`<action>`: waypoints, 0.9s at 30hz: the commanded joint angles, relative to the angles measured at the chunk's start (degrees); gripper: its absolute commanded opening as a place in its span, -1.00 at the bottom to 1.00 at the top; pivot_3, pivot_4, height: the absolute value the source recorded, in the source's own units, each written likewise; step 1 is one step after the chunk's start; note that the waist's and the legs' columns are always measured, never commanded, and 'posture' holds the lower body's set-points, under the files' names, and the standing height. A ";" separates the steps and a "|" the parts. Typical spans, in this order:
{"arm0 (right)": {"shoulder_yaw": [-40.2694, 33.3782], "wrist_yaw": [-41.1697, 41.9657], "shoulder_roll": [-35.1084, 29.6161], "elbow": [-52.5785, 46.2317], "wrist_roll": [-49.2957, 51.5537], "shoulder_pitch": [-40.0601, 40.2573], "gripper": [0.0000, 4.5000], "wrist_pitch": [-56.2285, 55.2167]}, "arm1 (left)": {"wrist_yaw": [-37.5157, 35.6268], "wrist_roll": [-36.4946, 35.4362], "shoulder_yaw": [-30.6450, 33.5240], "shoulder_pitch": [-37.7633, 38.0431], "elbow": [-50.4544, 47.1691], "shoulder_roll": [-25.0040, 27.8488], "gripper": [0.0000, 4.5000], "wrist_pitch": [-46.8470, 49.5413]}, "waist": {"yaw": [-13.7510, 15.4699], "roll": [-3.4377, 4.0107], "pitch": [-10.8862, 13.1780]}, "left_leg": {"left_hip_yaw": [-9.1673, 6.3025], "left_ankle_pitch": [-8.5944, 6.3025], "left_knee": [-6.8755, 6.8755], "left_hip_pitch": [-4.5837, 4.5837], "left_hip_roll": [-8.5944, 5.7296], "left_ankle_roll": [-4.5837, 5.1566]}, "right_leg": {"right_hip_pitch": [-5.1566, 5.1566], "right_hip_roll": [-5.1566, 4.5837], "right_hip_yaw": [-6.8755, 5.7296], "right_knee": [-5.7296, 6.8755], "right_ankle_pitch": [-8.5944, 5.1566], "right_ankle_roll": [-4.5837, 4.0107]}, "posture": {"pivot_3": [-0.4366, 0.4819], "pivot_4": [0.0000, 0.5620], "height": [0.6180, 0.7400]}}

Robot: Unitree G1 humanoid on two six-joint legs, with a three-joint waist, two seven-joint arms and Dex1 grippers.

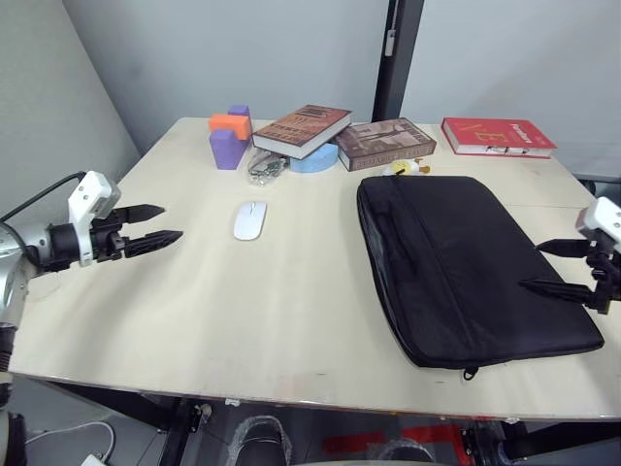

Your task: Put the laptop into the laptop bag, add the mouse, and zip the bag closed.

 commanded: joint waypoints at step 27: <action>7.42 -1.31 10.03 -4.83 6.32 -28.40 1.00 5.35 | 27.12 5.76 -6.19 -16.91 8.57 -19.13 0.99 18.72 | -0.88 -0.02 -0.09 | 0.33 0.45 0.37 0.33 0.03 0.66 | 0.06 -0.17 0.07 0.86 -0.28 -0.53 | -0.05 -0.47 1.00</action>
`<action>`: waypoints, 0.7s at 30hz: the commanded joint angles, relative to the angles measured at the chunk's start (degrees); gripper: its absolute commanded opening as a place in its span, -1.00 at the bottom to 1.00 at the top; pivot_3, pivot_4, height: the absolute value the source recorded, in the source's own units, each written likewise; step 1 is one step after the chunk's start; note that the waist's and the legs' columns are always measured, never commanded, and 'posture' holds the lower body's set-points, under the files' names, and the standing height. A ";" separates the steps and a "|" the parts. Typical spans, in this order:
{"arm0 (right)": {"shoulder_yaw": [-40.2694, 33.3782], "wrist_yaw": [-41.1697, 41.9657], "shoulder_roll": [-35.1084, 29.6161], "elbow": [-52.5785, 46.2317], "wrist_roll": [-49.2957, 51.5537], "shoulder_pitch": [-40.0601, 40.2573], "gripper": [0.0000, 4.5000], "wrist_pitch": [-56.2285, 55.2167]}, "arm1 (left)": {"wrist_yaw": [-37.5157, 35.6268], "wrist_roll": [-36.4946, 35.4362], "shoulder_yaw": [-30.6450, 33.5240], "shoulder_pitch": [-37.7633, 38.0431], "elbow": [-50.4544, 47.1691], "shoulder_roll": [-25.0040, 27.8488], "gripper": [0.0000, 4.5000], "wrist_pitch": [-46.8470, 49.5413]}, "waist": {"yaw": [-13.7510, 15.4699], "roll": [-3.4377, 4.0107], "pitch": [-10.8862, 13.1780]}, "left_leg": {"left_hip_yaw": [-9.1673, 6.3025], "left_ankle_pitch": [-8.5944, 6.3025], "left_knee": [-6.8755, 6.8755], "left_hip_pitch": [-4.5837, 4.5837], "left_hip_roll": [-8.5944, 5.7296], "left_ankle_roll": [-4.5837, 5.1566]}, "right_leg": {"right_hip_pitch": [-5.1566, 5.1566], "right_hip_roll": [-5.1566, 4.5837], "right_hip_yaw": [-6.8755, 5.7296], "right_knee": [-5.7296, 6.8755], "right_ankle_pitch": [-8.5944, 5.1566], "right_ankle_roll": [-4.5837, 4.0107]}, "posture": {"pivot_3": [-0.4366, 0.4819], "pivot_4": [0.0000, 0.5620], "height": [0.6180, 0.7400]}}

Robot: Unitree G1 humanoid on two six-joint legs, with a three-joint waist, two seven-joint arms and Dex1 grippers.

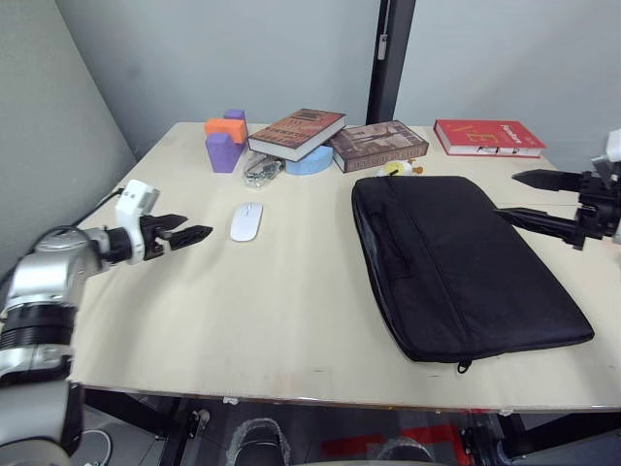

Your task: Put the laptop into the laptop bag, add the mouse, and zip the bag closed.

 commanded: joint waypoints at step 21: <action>11.42 -5.94 10.56 -13.81 4.95 -13.01 1.00 6.14 | 15.37 12.83 -8.08 -18.53 26.31 -18.27 0.99 -13.83 | 1.18 -0.06 -0.03 | -0.03 0.16 -0.21 -0.03 -0.07 -0.41 | 0.01 -0.03 -0.04 -0.13 0.02 0.03 | -0.05 -0.47 1.00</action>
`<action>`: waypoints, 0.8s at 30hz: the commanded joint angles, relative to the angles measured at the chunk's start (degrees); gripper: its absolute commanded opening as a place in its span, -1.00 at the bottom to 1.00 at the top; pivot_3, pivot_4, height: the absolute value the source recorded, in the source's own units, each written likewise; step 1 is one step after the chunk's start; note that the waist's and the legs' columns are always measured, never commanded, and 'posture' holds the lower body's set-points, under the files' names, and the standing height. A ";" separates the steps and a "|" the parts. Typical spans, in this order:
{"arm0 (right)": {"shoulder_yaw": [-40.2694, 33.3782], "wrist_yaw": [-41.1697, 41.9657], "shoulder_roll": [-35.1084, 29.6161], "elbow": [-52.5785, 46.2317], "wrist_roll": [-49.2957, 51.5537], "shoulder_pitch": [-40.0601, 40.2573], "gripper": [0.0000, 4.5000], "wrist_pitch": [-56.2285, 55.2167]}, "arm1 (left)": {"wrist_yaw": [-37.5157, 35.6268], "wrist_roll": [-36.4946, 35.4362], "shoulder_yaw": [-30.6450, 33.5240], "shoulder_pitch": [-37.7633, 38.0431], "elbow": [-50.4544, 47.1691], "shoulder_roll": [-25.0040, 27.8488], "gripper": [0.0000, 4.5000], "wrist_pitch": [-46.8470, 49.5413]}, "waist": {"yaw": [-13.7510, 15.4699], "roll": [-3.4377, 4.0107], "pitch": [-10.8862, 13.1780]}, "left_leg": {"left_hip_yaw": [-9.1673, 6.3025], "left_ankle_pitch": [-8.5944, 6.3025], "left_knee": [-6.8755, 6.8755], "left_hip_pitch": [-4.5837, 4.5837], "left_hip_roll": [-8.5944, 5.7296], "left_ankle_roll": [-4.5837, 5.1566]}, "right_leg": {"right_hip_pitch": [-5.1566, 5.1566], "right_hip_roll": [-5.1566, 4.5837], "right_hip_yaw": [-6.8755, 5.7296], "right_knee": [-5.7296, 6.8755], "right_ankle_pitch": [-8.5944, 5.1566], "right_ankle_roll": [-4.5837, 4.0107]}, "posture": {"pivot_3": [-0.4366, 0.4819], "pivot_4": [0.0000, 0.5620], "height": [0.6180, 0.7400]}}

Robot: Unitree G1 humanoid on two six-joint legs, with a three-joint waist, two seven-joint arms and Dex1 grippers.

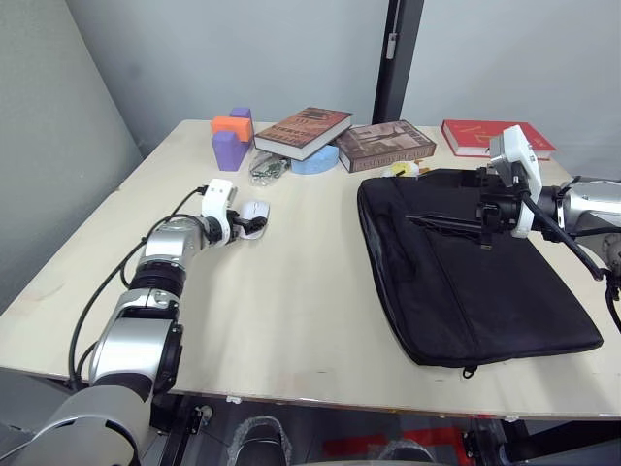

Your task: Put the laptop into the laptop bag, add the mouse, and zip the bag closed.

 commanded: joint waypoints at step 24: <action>-3.04 -9.92 1.12 -6.70 4.13 3.42 1.00 6.05 | -9.51 7.56 -3.32 -7.88 11.12 0.78 0.27 -14.24 | 0.78 -0.02 -0.03 | -0.03 -0.09 -0.36 0.05 -0.02 -0.64 | 0.07 -0.02 -0.07 -0.26 0.08 0.14 | -0.05 -0.47 1.00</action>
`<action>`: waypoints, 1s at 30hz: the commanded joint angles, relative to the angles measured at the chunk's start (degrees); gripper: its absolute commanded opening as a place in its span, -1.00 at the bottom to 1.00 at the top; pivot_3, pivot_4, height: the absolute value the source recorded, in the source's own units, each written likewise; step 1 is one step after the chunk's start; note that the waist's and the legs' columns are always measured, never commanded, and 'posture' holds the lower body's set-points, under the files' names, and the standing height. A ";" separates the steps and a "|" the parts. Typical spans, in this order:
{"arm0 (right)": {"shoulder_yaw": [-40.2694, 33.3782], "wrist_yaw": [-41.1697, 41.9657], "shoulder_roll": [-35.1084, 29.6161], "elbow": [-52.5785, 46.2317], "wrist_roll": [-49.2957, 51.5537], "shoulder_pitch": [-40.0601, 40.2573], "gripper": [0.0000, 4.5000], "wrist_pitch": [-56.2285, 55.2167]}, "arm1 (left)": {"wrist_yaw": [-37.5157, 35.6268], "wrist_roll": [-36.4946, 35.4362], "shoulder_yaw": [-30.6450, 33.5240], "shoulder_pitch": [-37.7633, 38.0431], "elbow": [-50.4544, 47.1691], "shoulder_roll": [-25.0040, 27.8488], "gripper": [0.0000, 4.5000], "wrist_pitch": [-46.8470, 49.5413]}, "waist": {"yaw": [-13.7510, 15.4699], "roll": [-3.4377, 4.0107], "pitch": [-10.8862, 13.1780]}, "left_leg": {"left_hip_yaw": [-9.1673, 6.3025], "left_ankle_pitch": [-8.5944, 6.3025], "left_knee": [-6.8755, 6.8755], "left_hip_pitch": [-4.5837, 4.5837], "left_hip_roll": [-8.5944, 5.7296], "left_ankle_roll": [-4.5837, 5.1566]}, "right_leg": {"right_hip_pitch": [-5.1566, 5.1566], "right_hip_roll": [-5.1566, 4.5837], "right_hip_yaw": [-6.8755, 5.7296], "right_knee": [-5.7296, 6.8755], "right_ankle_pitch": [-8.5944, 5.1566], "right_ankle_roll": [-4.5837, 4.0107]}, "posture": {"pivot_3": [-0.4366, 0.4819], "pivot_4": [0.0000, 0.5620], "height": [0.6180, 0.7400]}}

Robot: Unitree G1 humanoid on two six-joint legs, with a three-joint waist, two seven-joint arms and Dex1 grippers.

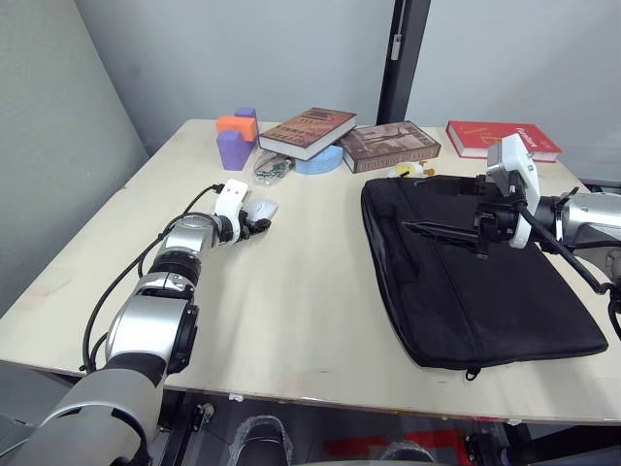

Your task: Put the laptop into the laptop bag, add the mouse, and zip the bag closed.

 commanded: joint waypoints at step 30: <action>24.66 -52.23 30.30 -4.28 -26.02 -4.42 1.00 30.18 | -49.11 -3.10 -10.29 8.16 -26.51 8.05 0.27 -21.90 | -0.16 0.07 0.05 | -0.04 0.18 -0.95 0.06 0.11 -0.57 | -0.14 0.11 -0.26 -0.44 0.34 0.67 | -0.05 -0.47 1.00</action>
